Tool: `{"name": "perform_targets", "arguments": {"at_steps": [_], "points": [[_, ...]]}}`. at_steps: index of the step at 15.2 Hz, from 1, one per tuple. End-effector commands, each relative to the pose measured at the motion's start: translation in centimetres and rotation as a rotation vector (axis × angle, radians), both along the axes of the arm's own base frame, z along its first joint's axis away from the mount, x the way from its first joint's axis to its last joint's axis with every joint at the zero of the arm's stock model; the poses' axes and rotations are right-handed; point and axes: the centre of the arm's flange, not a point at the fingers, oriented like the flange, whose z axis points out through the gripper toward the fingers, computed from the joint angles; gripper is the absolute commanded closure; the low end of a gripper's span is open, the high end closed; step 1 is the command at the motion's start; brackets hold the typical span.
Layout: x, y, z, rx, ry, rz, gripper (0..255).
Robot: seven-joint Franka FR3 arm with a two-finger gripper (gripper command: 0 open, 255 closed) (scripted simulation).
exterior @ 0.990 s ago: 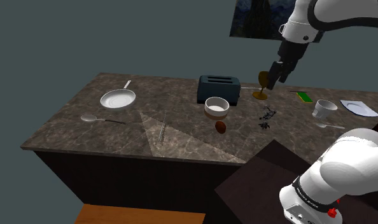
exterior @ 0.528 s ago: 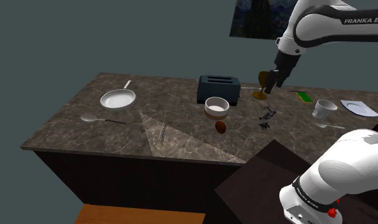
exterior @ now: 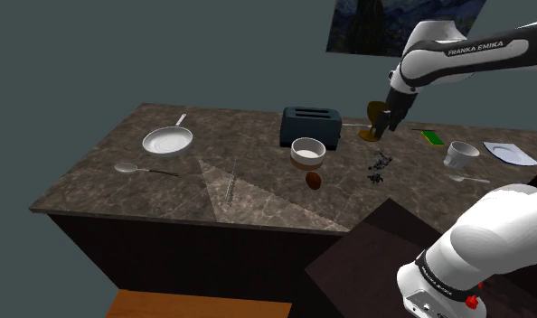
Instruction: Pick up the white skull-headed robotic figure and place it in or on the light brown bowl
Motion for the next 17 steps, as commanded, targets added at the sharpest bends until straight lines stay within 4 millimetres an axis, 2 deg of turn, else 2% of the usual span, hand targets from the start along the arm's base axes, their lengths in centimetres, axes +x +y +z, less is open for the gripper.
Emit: {"name": "perform_targets", "arguments": {"at_steps": [1, 17], "points": [[0.6, -2.3, -1.8, -0.003, -0.001, -0.003, 0], [5.4, -17.8, -15.3, -0.008, -0.001, -0.033, 0]]}}
